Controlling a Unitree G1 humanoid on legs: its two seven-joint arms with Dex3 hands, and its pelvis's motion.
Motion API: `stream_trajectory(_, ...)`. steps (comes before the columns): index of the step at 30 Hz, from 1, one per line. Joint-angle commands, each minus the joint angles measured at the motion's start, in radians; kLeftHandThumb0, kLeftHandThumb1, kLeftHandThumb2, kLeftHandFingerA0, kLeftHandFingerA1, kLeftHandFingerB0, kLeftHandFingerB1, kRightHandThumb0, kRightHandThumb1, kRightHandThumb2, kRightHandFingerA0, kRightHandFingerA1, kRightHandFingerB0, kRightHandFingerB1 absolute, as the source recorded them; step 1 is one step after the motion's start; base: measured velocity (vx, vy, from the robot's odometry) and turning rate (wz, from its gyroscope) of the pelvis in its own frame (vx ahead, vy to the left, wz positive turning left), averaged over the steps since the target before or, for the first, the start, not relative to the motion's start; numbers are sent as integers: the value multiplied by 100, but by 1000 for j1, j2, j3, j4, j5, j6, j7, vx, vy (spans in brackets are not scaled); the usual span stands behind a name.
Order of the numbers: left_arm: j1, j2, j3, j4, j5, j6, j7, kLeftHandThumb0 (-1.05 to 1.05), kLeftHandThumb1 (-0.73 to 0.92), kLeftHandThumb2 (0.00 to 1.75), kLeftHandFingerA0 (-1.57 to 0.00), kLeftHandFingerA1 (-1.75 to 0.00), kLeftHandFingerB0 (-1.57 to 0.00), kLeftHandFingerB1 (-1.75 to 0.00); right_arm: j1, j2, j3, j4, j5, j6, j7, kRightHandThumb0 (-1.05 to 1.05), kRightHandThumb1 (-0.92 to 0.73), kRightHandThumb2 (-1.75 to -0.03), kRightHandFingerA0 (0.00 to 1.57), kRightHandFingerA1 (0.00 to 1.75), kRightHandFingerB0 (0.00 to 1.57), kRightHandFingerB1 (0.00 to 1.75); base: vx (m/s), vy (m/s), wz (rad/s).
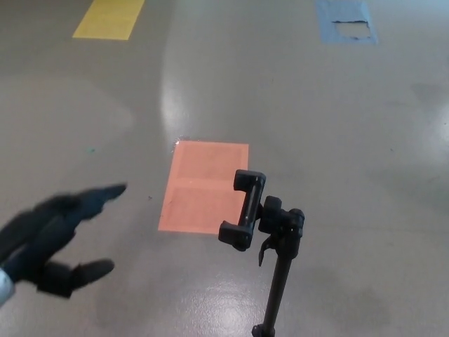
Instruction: The robot uses its left hand to grab the top of a phone stand kept on the floor and tilt it upwards to adjust its angle
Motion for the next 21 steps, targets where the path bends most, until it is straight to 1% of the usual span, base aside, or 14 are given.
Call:
stream_trajectory(1, -121, 116, -42, -166, 220, -130, -10, -88, 60, 94, -9, -12, -9, -26, -35, -45, -9, 7, -4, -14, 10, -85, -68, -108, 7, 35, 7, 20, 0, 0, 0)
stream_trajectory(3, -131, 125, -48, -188, 214, -115, -30, -81, 55, 94, 0, -13, -1, -27, -35, -44, -4, 8, -9, -14, 6, -85, -68, -109, 7, 37, 7, 20, 0, 0, 0)
stream_trajectory(5, -144, 130, -52, -213, 217, -109, -42, -79, 53, 92, 0, -14, -4, -29, -35, -45, -4, 6, -8, -13, 12, -85, -68, -109, 7, 35, 7, 19, 0, 0, 0)
stream_trajectory(6, -153, 132, -56, -228, 222, -108, -41, -80, 64, 60, 0, -15, -7, -27, -35, -46, -7, 6, -4, -12, 18, -91, -72, -110, 9, 32, 8, 14, 0, 0, 0)
stream_trajectory(9, -181, 139, -70, -269, 253, -101, -50, -75, 57, 58, 0, -7, -1, -27, -35, -48, -7, 8, -4, -11, 20, -84, -67, -108, 7, 35, 7, 20, 0, 0, 0)
stream_trajectory(10, -189, 141, -76, -282, 269, -97, -48, -74, 42, 74, 0, -3, -3, -21, -36, -48, -6, 9, -6, -8, 19, -84, -67, -108, 7, 36, 7, 20, 0, 0, 0)
stream_trajectory(11, -193, 143, -81, -290, 283, -93, -45, -70, 50, 56, 0, -4, 0, -22, -37, -48, -5, 10, -7, -5, 18, -84, -68, -108, 7, 35, 7, 21, 0, 0, 0)
stream_trajectory(12, -194, 144, -83, -294, 290, -91, -43, -70, 50, 56, 0, -4, 0, -22, -37, -47, -4, 10, -8, -4, 17, -84, -68, -108, 7, 35, 7, 21, 0, 0, 0)
stream_trajectory(13, -198, 143, -90, -308, 306, -81, -49, -62, 39, 72, 0, 0, 0, -15, -35, -47, -4, 11, -7, -4, 17, -85, -67, -107, 7, 39, 7, 22, 0, 0, 0)
stream_trajectory(14, -199, 143, -93, -318, 314, -74, -54, -62, 39, 72, 0, 0, 0, -15, -34, -46, -5, 11, -6, -5, 18, -85, -67, -107, 7, 39, 7, 22, 0, 0, 0)
stream_trajectory(15, -203, 142, -101, -334, 331, -65, -61, -43, 41, 53, 0, 0, 0, -14, -32, -47, -5, 11, -6, -6, 18, -85, -67, -107, 7, 38, 7, 22, 0, 0, 0)
stream_trajectory(18, -205, 141, -110, -363, 351, -56, -74, -29, 41, 53, 0, 0, 0, -18, -28, -48, -1, 11, -10, -9, 19, -85, -67, -107, 7, 39, 7, 22, 0, 0, 0)
stream_trajectory(19, -200, 141, -111, -380, 353, -51, -83, -31, 25, 58, 0, 0, 0, -18, -25, -46, 0, 11, -10, -9, 19, -84, -67, -107, 7, 38, 7, 23, 0, 0, 0)
stream_trajectory(21, -204, 140, -117, -392, 372, -52, -85, -28, 23, 56, 0, 0, 0, -18, -25, -45, -3, 14, -6, -7, 24, -81, -65, -108, 4, 40, 3, 24, 0, 0, 0)
